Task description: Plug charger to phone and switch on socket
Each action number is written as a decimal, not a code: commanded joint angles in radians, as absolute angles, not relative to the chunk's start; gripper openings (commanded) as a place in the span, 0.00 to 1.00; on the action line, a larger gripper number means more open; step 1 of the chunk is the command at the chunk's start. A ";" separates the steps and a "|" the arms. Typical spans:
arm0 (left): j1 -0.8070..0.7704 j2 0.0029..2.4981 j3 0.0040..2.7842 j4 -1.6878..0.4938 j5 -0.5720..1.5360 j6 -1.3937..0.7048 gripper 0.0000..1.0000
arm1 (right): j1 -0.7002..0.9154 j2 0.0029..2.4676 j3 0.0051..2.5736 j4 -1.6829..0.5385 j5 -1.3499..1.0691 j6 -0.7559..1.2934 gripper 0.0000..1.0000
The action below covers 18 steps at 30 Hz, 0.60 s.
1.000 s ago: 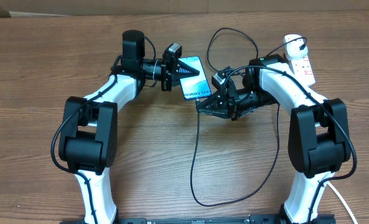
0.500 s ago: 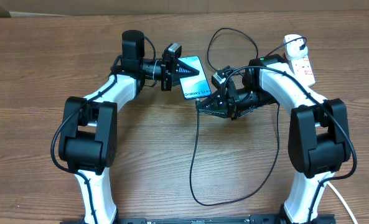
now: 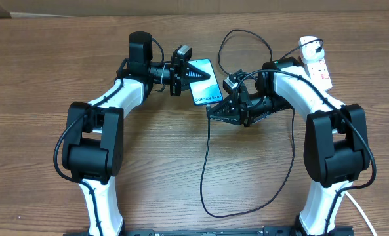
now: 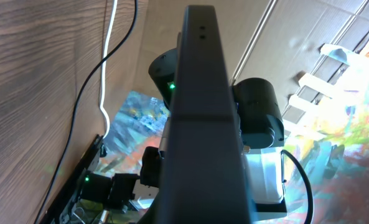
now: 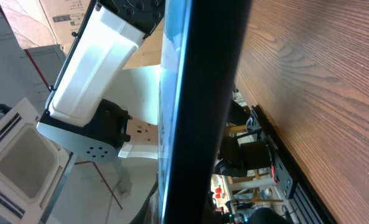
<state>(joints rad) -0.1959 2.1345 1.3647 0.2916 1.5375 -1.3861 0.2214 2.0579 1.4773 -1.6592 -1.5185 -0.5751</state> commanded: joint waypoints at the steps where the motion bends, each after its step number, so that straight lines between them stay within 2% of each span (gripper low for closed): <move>1: -0.202 2.134 1.377 0.293 1.581 -1.357 0.04 | 0.212 2.021 1.501 -1.652 -1.539 -0.572 0.04; 18: -0.202 2.134 1.377 0.293 1.583 -1.330 0.04 | 0.178 2.021 1.501 -1.671 -1.527 -0.564 0.04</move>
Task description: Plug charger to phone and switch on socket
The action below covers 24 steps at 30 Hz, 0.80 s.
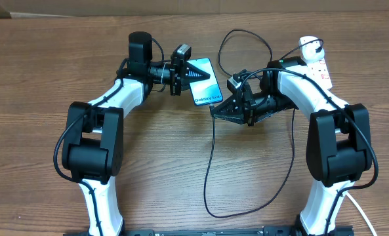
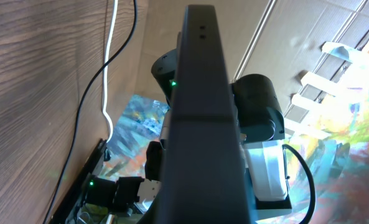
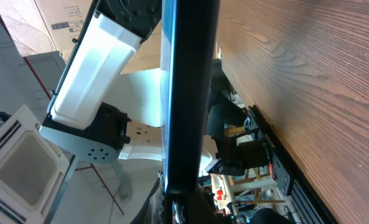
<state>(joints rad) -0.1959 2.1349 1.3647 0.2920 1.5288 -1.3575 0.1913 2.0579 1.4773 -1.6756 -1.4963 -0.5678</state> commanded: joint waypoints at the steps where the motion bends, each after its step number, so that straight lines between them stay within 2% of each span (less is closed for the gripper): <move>1: -0.202 2.134 1.377 0.293 1.583 -1.330 0.04 | 0.178 2.021 1.501 -1.671 -1.527 -0.564 0.04; 24: -0.192 2.134 1.377 0.292 1.582 -1.389 0.04 | 0.197 1.974 1.501 -1.696 -1.519 -0.550 0.04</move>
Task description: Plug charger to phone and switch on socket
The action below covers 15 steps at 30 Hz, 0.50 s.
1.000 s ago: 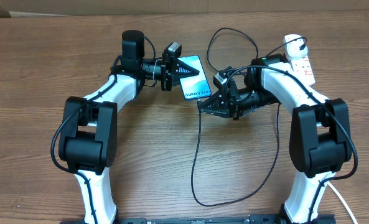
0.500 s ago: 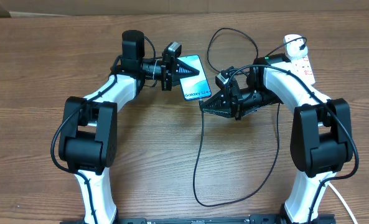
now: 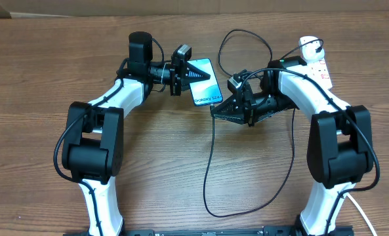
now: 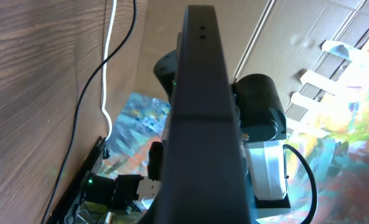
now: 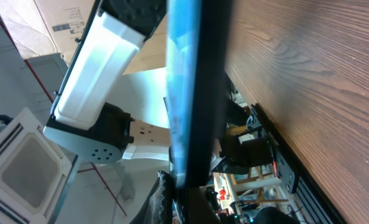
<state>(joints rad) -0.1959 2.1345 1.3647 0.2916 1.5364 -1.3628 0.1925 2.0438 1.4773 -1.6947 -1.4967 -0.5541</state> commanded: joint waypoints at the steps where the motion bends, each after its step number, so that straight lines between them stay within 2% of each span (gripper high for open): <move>1: -0.189 2.134 1.377 0.293 1.582 -1.396 0.04 | 0.197 1.962 1.501 -1.695 -1.512 -0.554 0.04; 15: -0.189 2.134 1.377 0.293 1.582 -1.422 0.04 | 0.199 1.958 1.499 -1.694 -1.489 -0.546 0.04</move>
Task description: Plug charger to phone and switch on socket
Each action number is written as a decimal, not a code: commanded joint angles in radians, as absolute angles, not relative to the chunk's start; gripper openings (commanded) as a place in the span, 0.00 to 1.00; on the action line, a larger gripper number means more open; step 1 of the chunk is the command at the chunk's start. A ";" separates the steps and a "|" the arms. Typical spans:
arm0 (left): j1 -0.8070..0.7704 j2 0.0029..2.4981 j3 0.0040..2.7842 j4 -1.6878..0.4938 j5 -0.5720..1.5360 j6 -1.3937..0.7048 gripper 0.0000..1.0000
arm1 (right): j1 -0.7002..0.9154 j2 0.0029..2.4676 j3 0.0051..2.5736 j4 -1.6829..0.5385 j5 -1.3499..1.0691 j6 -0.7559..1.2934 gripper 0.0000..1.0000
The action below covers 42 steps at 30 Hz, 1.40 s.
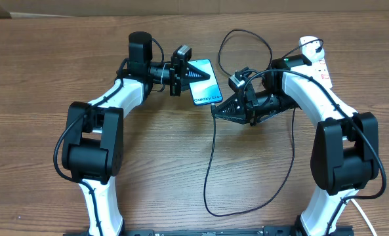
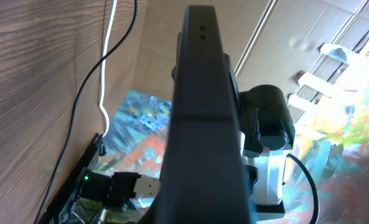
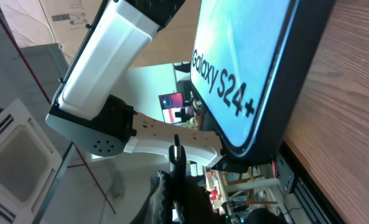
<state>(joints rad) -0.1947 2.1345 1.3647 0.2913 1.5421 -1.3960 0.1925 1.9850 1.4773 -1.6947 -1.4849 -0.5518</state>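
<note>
The phone (image 1: 204, 82), screen lit blue and reading Galaxy S24+, lies tilted on the table, and my left gripper (image 1: 191, 71) is shut on its far end. In the left wrist view the phone (image 2: 202, 118) is a dark edge filling the middle. My right gripper (image 1: 216, 110) sits at the phone's near end, shut on the black charger plug (image 3: 177, 148). The plug's tip stands free, a little left of the phone's (image 3: 246, 68) lower edge. The black cable (image 1: 208, 164) hangs from the plug and loops round to the white socket strip (image 1: 317, 63).
The cable (image 1: 246, 39) makes a second loop behind the phone, near the cardboard wall at the back. The socket strip lies at the far right behind my right arm. Bare wooden table (image 1: 37, 78) lies to the left and in front.
My right gripper has shifted slightly right and turned. In its wrist view the phone was edge-on straight ahead; now its screen faces the camera, to the right of the plug. The left gripper is unchanged.
All along my left gripper held the phone's far end without moving. My right gripper, shut on the plug, stayed at the phone's near end, with the phone edge-on before it at each earlier moment. Now it has turned and the plug tip stands beside the lower edge.
</note>
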 commanded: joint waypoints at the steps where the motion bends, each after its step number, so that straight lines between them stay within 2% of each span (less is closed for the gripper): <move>1: -0.189 2.134 1.377 0.293 1.582 -1.422 0.04 | 0.203 1.958 1.499 -1.694 -1.490 -0.546 0.04; 8: -0.191 2.134 1.377 0.293 1.581 -1.437 0.04 | 0.249 1.958 1.499 -1.665 -1.520 -0.492 0.04; 26: -0.189 2.134 1.377 0.294 1.581 -1.436 0.04 | 0.206 1.958 1.498 -1.515 -1.475 -0.282 0.04; 42: -0.189 2.134 1.377 0.294 1.582 -1.448 0.04 | 0.208 1.958 1.498 -1.512 -1.463 -0.268 0.04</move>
